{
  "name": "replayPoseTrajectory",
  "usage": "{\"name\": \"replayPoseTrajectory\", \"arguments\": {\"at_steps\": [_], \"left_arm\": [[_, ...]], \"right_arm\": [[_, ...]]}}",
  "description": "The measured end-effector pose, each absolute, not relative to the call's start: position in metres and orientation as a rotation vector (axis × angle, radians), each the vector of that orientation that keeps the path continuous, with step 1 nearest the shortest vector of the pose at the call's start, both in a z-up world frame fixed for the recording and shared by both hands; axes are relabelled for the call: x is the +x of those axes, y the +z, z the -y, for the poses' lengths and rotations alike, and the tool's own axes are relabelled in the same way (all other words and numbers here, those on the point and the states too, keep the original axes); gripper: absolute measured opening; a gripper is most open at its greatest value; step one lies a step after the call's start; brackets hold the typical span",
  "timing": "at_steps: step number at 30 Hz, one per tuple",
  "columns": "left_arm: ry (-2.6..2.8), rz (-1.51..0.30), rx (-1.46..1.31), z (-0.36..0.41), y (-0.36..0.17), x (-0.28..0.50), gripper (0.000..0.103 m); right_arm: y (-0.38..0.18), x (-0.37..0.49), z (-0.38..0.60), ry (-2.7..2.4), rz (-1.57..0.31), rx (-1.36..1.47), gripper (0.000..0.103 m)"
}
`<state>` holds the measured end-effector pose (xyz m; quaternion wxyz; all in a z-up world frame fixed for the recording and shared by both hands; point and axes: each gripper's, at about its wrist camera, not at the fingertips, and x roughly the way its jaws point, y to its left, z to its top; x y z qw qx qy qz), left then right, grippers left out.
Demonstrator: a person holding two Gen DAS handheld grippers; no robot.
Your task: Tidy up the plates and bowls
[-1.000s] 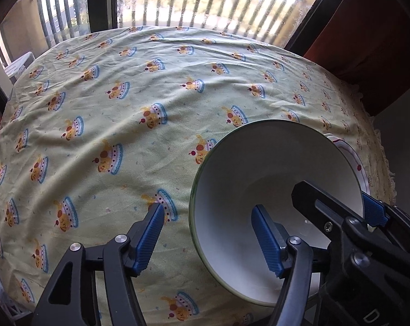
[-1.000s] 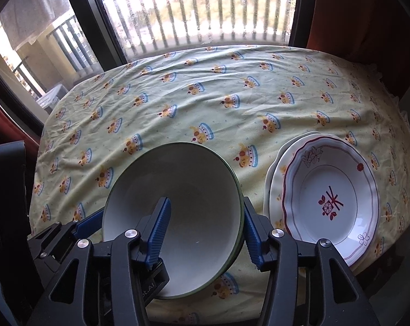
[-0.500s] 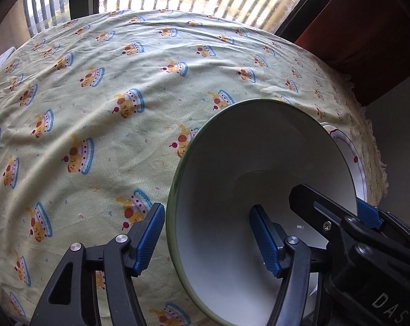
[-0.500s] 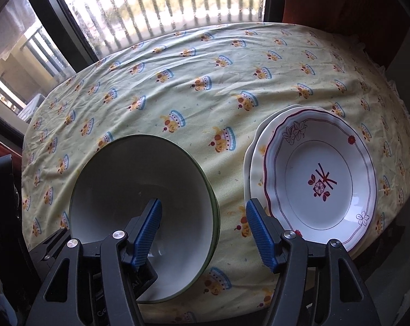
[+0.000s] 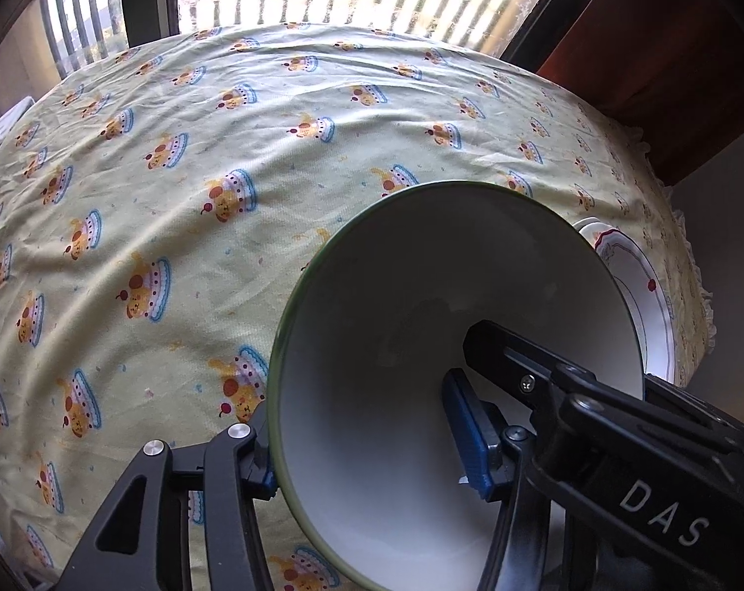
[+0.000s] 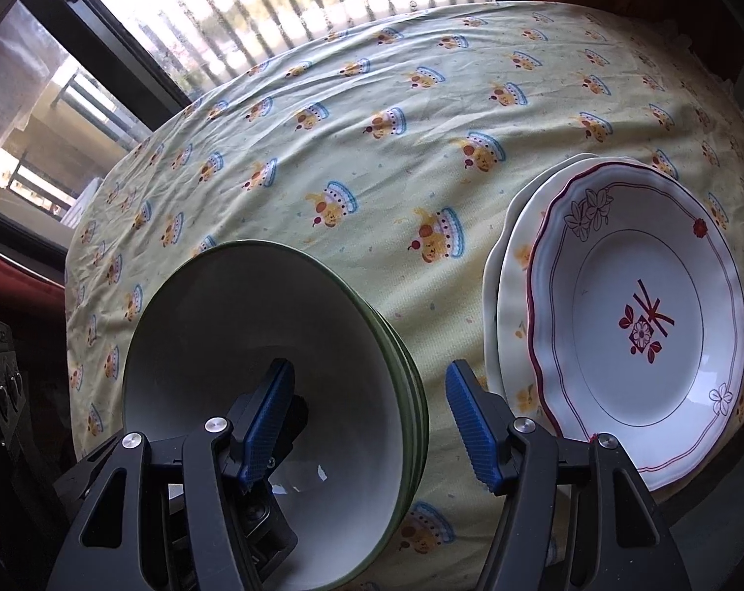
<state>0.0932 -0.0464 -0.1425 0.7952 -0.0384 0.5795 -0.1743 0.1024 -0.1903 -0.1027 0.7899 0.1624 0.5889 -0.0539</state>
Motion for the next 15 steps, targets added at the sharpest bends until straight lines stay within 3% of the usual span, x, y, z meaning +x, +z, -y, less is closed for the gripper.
{"name": "replayPoseTrajectory", "arguments": {"at_steps": [4,7,15], "left_arm": [[-0.33,-1.243,-0.044,0.051,-0.14,0.09,0.059],[-0.287,-1.244,-0.021,0.055,-0.139,0.089,0.062],[-0.194,-1.256,0.011,0.062,-0.139,0.091,0.065]], "right_arm": [[-0.111,0.109,0.192,-0.06,-1.302,0.366,0.047],[-0.115,0.112,0.196,-0.031,-1.324,0.37,0.041],[-0.124,0.119,0.207,0.098,-1.359,0.413,0.04]]}}
